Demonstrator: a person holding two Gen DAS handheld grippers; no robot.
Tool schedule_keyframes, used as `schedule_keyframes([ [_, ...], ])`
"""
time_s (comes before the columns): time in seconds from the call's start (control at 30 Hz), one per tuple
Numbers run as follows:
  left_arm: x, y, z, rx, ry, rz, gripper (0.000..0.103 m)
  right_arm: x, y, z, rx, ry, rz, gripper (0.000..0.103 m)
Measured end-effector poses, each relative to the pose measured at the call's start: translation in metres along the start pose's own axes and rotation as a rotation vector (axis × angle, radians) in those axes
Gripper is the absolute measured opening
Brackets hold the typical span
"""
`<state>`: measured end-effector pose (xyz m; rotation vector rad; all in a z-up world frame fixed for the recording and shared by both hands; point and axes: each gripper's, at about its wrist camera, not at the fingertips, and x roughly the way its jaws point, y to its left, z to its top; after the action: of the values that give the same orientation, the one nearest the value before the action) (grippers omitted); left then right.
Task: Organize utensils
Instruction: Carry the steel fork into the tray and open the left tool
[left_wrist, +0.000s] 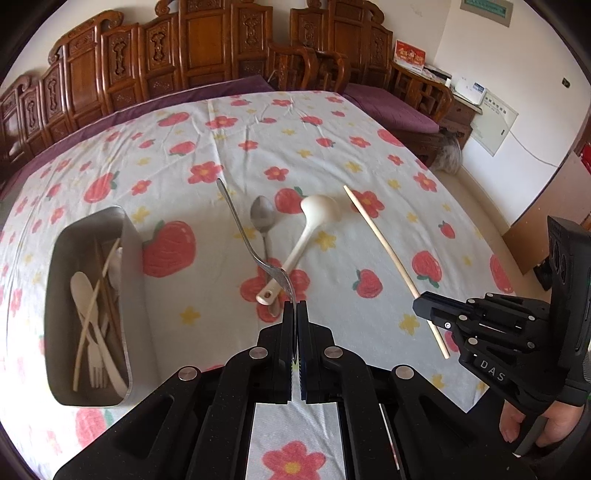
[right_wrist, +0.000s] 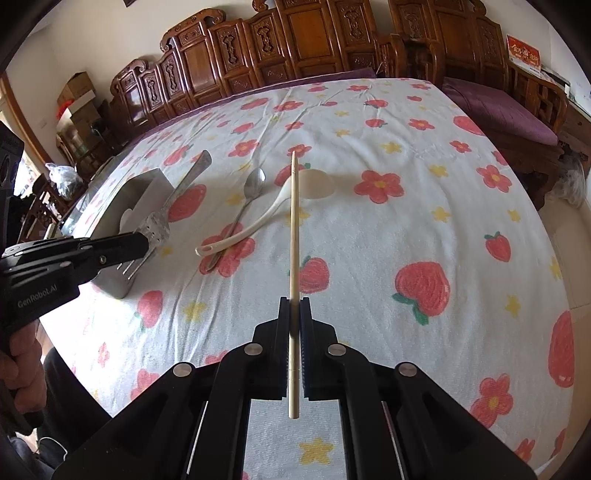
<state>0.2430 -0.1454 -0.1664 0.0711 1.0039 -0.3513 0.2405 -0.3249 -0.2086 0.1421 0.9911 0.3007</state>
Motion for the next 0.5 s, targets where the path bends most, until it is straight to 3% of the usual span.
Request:
schedule_keyframes([
  [0.5,-0.048,0.058,-0.016,-0.033,-0.042,0.017,0.001,-0.009,0.055,0.016,-0.070,-0.034,0.029,0.006],
])
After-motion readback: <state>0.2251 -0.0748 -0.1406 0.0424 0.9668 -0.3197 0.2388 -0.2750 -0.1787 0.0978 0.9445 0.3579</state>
